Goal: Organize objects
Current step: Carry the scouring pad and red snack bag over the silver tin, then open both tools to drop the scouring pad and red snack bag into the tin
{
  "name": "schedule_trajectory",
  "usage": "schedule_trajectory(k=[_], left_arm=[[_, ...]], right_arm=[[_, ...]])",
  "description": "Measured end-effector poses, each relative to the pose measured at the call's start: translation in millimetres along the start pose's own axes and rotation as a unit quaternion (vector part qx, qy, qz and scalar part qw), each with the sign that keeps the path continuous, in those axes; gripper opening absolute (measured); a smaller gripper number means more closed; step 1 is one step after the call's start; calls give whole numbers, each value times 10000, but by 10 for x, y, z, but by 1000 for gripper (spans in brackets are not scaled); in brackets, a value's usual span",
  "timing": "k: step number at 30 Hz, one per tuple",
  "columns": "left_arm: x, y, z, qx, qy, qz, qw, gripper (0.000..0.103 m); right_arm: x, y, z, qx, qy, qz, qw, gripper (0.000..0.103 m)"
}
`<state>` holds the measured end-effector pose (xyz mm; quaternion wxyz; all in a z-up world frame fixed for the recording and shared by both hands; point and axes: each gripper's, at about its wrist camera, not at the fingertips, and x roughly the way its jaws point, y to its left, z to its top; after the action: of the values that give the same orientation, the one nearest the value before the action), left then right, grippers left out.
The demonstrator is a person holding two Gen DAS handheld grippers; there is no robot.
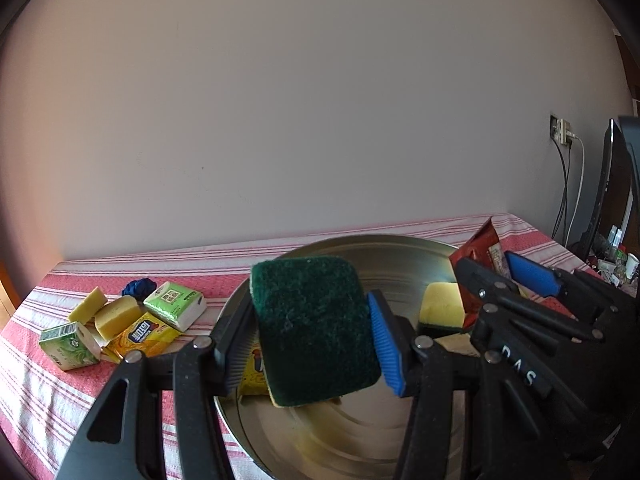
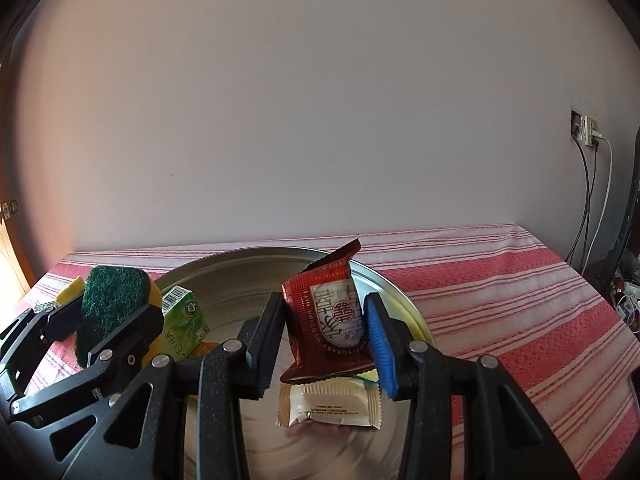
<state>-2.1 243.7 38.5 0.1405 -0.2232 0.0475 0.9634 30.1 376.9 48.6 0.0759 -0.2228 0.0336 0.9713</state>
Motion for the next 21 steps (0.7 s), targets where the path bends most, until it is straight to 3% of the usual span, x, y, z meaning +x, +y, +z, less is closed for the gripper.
schedule_trajectory(k=[8,10,14,15,17,21], left_arm=[[51,-57,-45,62,82,202,9997,56],[45,-38,-48,24,50,356,9993,61],[10,155,-38,-518,-11,512,9973,98],[-7,213,-40,-679,-55,499,9964,102],[-45,304,-36,-934,-124,370,9949,102],[-98,327,-35,-962,-235,421,9942,102]], right_arm=[[36,67,-15,-65,43,-7,10000,48],[51,46,-17,-35,56,-95,9999,55],[28,-84,-12,224,-62,-189,9996,73],[9,-120,-10,329,-110,-168,9993,76],[-26,-168,-13,504,-189,-7,9986,90],[-64,-105,-37,308,-312,-97,9990,90]])
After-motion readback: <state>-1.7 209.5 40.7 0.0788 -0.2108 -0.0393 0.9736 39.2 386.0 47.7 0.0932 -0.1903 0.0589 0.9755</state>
